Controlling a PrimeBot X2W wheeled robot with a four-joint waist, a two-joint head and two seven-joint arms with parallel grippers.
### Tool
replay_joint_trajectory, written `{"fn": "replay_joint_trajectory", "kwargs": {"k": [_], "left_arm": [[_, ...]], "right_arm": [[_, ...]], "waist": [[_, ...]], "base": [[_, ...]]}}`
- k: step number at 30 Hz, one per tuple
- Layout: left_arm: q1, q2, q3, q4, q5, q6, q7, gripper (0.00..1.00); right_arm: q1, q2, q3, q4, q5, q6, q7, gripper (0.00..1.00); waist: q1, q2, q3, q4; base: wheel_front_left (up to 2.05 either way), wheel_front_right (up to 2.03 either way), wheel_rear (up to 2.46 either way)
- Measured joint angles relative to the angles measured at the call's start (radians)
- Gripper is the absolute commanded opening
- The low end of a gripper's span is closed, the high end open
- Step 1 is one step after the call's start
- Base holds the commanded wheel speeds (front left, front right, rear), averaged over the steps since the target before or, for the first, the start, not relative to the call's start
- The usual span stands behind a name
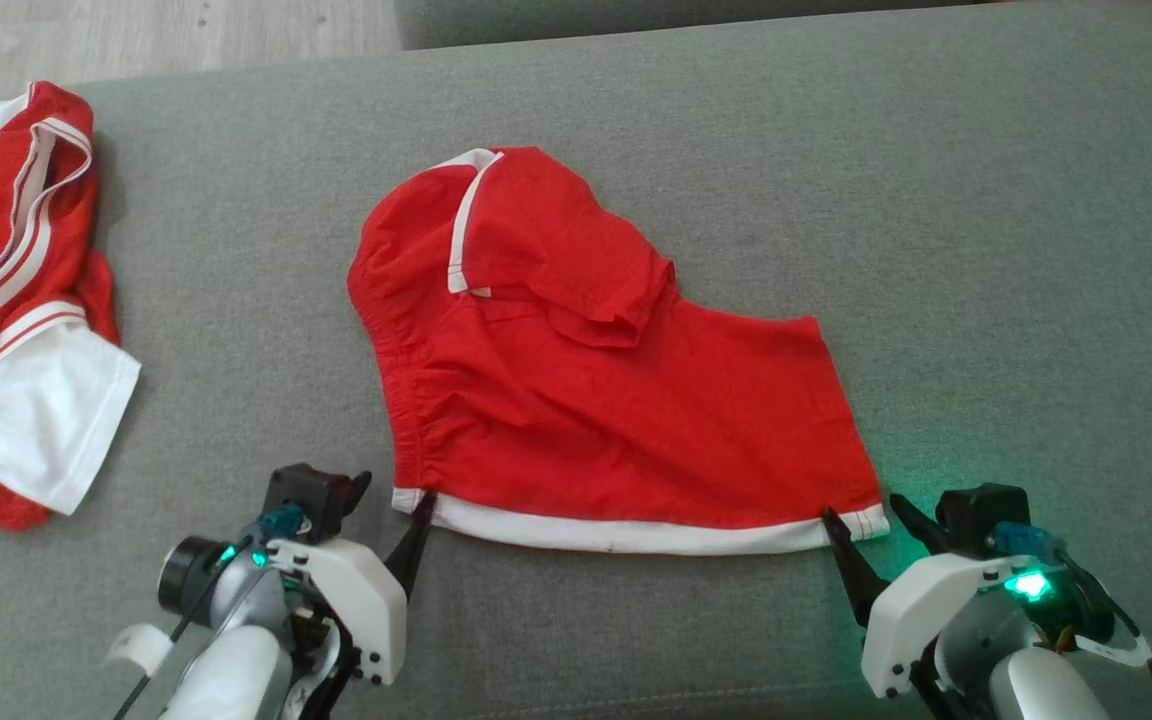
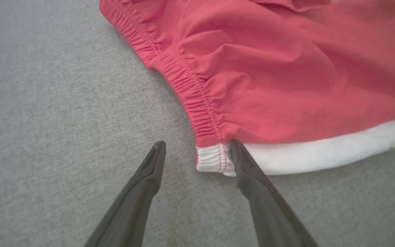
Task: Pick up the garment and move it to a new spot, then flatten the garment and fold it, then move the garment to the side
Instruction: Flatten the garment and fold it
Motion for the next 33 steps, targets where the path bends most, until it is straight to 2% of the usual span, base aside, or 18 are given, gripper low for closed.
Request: {"fn": "replay_joint_trajectory", "kwargs": {"k": [12, 13, 14, 15, 20, 23, 28, 33], "left_arm": [[-0.009, 0.01, -0.03, 0.008, -0.014, -0.023, 0.026, 1.0], [-0.015, 0.011, -0.032, 0.012, -0.014, -0.031, 0.032, 0.88], [-0.02, 0.011, -0.032, 0.016, -0.019, -0.031, 0.035, 0.35], [-0.025, 0.011, -0.034, 0.019, -0.026, -0.037, 0.036, 0.0], [-0.025, 0.015, -0.048, 0.013, -0.072, -0.049, 0.059, 0.0], [0.016, 0.014, -0.025, -0.071, -0.139, -0.056, 0.078, 0.0], [0.126, 0.026, 0.049, -0.392, -0.292, -0.043, 0.184, 0.0], [0.135, 0.043, 0.112, -0.8, -0.443, 0.012, 0.352, 0.0]], "right_arm": [[-0.003, -0.01, 0.026, 0.004, 0.021, 0.0, 0.0, 1.0], [-0.006, -0.01, 0.031, 0.006, 0.026, 0.0, 0.0, 0.8], [-0.011, -0.011, 0.036, 0.01, 0.03, 0.0, 0.0, 0.43], [-0.018, -0.011, 0.043, 0.014, 0.042, 0.0, 0.002, 0.0], [-0.03, -0.011, 0.057, 0.02, 0.143, 0.0, 0.007, 0.0], [-0.018, -0.01, 0.031, -0.064, 0.258, 0.0, 0.006, 0.0], [0.024, -0.01, -0.064, -0.367, 0.511, 0.0, 0.059, 0.0], [0.045, -0.008, -0.225, -0.686, 0.712, 0.0, 0.168, 0.0]], "waist": [[0.0, 0.0, 0.012, -0.02], [0.0, 0.0, 0.014, -0.022], [0.0, 0.0, 0.014, -0.023], [0.0, 0.0, 0.014, -0.025], [0.0, 0.0, -0.007, -0.033], [0.0, 0.0, -0.03, -0.04], [0.0, 0.0, -0.073, -0.053], [0.0, 0.0, -0.083, -0.061]], "base": [[0.0, 0.0, 0.0], [0.0, 0.0, 0.0], [0.0, 0.0, 0.0], [0.0, 0.0, 0.0], [0.0, 0.0, 0.0], [0.0, 0.0, 0.0], [0.0, 0.0, 0.0], [0.0, 0.0, 0.0]]}}
